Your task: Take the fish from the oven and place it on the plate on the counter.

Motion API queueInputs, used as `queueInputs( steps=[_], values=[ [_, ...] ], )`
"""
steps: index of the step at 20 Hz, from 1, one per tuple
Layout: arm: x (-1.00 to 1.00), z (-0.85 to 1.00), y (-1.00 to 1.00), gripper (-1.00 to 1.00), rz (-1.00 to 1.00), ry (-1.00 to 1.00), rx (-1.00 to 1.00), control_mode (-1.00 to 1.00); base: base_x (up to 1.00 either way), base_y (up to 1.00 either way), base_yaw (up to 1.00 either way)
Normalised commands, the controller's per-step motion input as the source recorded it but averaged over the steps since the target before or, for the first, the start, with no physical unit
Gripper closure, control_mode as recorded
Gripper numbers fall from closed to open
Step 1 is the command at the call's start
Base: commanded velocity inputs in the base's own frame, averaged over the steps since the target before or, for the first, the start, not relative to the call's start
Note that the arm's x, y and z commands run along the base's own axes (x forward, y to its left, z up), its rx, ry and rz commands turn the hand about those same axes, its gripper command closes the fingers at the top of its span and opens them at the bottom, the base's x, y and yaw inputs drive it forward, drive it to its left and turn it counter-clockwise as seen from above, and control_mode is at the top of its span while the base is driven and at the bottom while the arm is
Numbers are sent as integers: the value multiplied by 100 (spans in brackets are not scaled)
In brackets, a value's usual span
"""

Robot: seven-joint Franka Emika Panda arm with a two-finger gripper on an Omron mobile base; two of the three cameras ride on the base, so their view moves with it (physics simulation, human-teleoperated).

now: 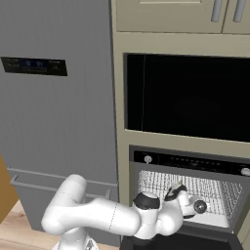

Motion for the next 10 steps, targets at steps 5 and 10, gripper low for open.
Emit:
queueInputs(
  steps=[5,10],
  values=[
    [-76,-100,0,-100,-1,0,0,-100,0,0,0],
    [-100,-100,0,-100,0,0,0,-100,0,0,0]
  ],
)
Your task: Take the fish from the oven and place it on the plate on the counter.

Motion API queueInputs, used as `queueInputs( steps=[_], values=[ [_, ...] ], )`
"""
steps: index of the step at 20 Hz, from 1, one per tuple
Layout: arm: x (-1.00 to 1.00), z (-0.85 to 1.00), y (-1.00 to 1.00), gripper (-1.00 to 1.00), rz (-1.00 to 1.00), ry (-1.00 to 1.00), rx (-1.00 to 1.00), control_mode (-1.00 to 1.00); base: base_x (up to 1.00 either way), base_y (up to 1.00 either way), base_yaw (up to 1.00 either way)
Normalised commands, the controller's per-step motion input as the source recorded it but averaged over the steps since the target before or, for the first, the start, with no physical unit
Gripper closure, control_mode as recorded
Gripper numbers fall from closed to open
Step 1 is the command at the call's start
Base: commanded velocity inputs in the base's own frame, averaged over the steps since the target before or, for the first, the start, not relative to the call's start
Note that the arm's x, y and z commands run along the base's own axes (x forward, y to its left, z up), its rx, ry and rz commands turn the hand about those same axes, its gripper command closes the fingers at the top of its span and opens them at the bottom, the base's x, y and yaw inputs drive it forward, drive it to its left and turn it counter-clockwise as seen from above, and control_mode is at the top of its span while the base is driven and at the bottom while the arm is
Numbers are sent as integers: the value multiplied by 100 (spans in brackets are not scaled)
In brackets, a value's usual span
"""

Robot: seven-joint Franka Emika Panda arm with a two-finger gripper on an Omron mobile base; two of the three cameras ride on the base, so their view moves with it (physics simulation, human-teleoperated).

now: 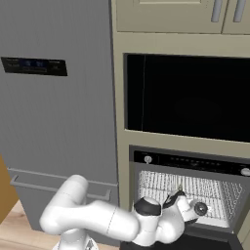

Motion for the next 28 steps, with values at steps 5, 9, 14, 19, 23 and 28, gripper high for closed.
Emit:
queueInputs(
  steps=[5,9,14,19,23,28],
  values=[
    [-100,-100,0,-100,0,0,0,-100,0,0,0],
    [-100,-100,0,-100,0,0,0,-100,0,0,0],
    [-100,-100,-1,-100,0,2,0,-100,0,0,0],
    [-100,-100,-1,-100,0,5,0,-100,0,0,0],
    [-100,-100,-6,-100,0,9,0,-100,0,0,0],
    [-100,-100,-11,-100,0,12,0,-100,0,0,0]
  ],
)
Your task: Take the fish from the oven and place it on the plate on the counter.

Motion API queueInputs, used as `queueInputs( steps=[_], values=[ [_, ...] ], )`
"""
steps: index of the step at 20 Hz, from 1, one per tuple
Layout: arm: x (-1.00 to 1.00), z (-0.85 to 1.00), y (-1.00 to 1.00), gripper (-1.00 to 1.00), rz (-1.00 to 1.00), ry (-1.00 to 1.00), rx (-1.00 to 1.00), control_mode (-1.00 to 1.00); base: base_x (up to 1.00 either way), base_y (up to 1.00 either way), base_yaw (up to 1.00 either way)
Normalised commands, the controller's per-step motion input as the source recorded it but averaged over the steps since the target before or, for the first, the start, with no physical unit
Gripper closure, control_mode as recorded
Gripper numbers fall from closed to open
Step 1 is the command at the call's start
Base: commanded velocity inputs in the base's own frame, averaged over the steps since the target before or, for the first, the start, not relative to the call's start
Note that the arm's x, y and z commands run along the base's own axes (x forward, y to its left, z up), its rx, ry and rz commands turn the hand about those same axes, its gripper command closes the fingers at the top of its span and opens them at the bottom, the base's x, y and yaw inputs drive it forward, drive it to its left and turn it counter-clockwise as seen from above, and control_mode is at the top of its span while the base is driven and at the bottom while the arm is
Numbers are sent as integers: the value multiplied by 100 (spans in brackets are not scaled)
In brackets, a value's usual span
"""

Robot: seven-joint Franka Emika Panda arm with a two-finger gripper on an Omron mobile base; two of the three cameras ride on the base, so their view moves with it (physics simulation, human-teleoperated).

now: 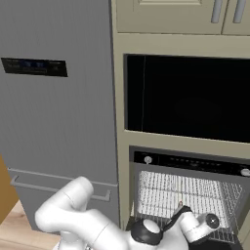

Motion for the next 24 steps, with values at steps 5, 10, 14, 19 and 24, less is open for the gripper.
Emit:
queueInputs(
  steps=[5,10,14,19,24],
  values=[
    [-100,-100,-13,-100,0,10,0,-100,0,0,0],
    [-100,-100,-10,-100,0,4,0,-100,0,0,0],
    [-100,-100,-4,-100,0,0,0,-100,0,0,0],
    [-100,-100,-6,-100,0,0,0,-100,0,0,0],
    [-100,-100,-9,-100,0,0,0,-100,0,0,0]
  ],
)
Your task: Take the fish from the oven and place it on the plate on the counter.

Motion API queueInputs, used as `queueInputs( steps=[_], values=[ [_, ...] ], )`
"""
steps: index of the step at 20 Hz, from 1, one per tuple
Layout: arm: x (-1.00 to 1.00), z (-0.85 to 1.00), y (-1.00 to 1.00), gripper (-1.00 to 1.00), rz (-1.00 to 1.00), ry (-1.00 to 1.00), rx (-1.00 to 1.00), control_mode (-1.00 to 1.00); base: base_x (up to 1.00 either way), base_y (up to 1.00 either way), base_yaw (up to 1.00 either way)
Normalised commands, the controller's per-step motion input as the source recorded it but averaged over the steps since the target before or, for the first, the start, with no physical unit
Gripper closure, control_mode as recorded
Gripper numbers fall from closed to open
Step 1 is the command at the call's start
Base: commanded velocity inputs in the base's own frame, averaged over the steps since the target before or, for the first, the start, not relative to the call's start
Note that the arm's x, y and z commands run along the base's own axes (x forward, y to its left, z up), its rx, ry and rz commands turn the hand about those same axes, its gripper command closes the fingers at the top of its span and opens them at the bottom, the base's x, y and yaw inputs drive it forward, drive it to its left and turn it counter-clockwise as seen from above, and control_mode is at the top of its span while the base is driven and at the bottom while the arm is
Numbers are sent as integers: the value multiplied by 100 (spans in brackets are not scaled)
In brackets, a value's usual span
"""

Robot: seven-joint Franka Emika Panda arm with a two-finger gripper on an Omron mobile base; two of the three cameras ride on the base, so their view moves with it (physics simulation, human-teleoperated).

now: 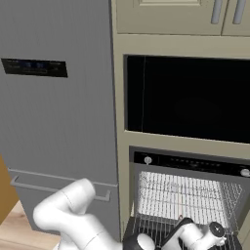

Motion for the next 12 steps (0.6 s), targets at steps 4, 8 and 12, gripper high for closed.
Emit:
queueInputs(
  steps=[4,8,12],
  values=[
    [-100,-100,-7,-100,0,2,0,-100,0,0,0],
    [-100,-100,-3,-100,0,3,0,-100,0,0,0],
    [-100,-100,-1,-100,0,6,0,-100,0,0,0]
  ],
)
